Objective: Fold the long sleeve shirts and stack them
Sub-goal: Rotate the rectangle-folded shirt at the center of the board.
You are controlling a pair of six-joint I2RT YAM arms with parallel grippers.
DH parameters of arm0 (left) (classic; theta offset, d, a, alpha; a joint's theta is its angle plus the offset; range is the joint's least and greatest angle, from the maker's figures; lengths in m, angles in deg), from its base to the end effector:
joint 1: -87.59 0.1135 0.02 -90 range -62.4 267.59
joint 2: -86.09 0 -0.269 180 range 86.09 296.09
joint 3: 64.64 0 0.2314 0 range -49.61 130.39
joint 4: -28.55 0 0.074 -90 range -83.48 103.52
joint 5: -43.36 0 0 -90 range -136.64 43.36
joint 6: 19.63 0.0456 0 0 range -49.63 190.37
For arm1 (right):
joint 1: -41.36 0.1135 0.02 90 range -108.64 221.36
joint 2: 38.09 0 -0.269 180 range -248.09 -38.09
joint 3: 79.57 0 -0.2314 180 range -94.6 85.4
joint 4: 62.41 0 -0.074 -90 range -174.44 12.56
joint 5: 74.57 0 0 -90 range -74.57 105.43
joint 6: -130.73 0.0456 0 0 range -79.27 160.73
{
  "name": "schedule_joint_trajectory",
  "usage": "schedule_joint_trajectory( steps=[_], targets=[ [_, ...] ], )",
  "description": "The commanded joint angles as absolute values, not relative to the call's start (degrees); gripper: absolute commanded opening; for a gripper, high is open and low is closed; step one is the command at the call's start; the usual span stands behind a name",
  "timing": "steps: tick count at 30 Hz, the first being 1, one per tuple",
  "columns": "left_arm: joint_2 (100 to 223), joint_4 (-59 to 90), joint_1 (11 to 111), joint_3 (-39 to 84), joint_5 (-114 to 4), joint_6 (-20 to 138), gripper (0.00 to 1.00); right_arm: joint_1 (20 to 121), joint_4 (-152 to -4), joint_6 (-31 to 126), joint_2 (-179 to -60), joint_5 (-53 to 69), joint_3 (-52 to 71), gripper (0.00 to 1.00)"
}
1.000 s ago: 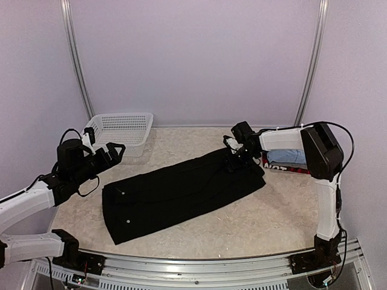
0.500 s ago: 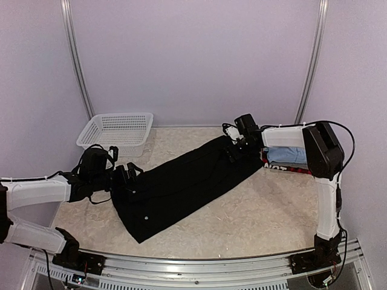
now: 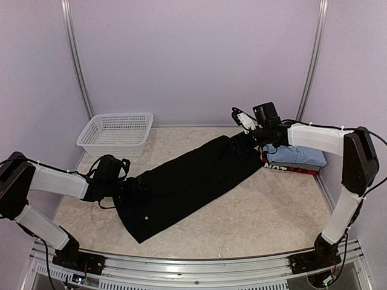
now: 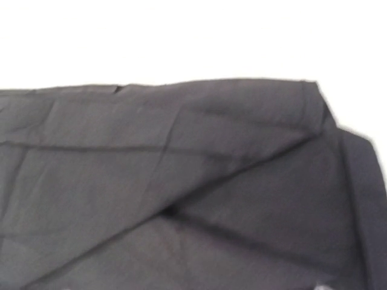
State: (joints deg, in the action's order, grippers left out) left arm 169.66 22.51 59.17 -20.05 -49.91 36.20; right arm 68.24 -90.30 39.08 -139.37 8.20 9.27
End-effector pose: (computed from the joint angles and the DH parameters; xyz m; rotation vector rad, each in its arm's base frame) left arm 0.2224 -0.1233 0.1507 -0.0934 2.4342 -0.5832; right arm 0.3492 0.1834 0.2632 -0.6227 2.1675 0.3790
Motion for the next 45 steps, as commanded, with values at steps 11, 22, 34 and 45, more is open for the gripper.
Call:
schedule_joint_trajectory(
  steps=[11, 22, 34, 45],
  targets=[
    [167.7, 18.9, 42.9, -23.3, -45.5, 25.9, 0.99, 68.0, -93.6, 44.8, -128.0, 6.2, 18.3, 0.83],
    [165.0, 8.4, 17.7, -20.7, -39.5, 13.8, 0.99, 68.1, -92.2, 54.7, -139.4, 6.0, 17.3, 0.81],
    [166.9, -4.6, 12.8, -8.6, -21.7, 19.6, 0.99, 68.1, -87.2, 58.4, -155.2, 1.3, 10.0, 0.81],
    [166.9, -6.6, 13.4, -2.6, -12.5, 24.8, 0.99, 68.0, -91.1, 51.0, -169.2, 4.1, -5.6, 0.80]
  ],
)
